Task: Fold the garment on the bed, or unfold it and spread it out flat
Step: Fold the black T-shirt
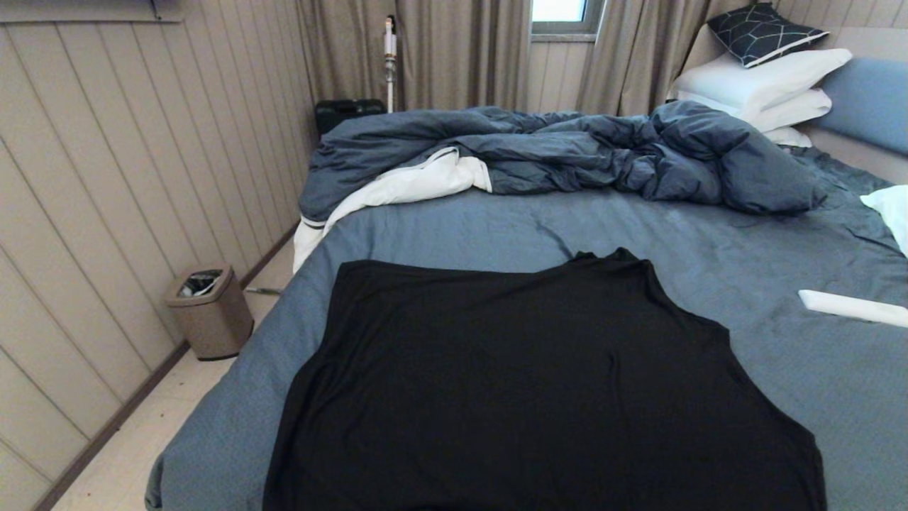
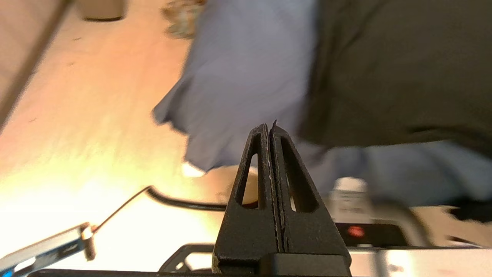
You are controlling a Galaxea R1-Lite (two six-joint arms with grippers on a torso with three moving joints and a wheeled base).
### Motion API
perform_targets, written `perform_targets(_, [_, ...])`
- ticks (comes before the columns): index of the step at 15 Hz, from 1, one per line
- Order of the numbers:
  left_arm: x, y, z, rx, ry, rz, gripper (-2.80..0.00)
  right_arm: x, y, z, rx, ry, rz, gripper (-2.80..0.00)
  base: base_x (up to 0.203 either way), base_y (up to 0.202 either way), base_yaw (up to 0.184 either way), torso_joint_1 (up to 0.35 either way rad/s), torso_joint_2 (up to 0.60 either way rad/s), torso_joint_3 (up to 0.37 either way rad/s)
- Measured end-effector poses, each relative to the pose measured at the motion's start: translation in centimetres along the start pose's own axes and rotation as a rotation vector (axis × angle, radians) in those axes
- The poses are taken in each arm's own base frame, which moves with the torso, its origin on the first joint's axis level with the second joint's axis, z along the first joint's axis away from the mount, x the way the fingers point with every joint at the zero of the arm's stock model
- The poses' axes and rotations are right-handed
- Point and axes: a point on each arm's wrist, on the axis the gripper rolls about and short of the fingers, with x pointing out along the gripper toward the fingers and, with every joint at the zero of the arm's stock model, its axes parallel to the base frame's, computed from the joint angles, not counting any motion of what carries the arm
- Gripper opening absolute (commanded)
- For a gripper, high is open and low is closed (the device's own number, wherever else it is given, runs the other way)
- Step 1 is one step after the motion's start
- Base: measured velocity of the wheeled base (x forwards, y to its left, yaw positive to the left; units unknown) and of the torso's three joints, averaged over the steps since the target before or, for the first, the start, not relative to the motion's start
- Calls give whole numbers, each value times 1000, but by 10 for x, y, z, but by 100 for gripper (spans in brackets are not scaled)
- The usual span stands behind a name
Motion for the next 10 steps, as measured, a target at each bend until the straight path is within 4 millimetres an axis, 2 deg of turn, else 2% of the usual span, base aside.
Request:
perform_targets(2, [9,5,-26,-2,-4,77,-280,-1,0,-52,-45,-1,3,-280,0,0,0,0,0,0])
perform_targets(5, [25,8,-40,51,-87,126,-280,20,-4,-94,-79,-31,5,-280,0,0,0,0,0,0])
perform_targets(7, [31,7,-49,70,-113,198,-280,39,-7,-111,-114,-110,18,-280,0,0,0,0,0,0])
perform_targets(10, [37,8,-60,77,-160,232,-280,45,-8,-111,-139,-252,46,-280,0,0,0,0,0,0])
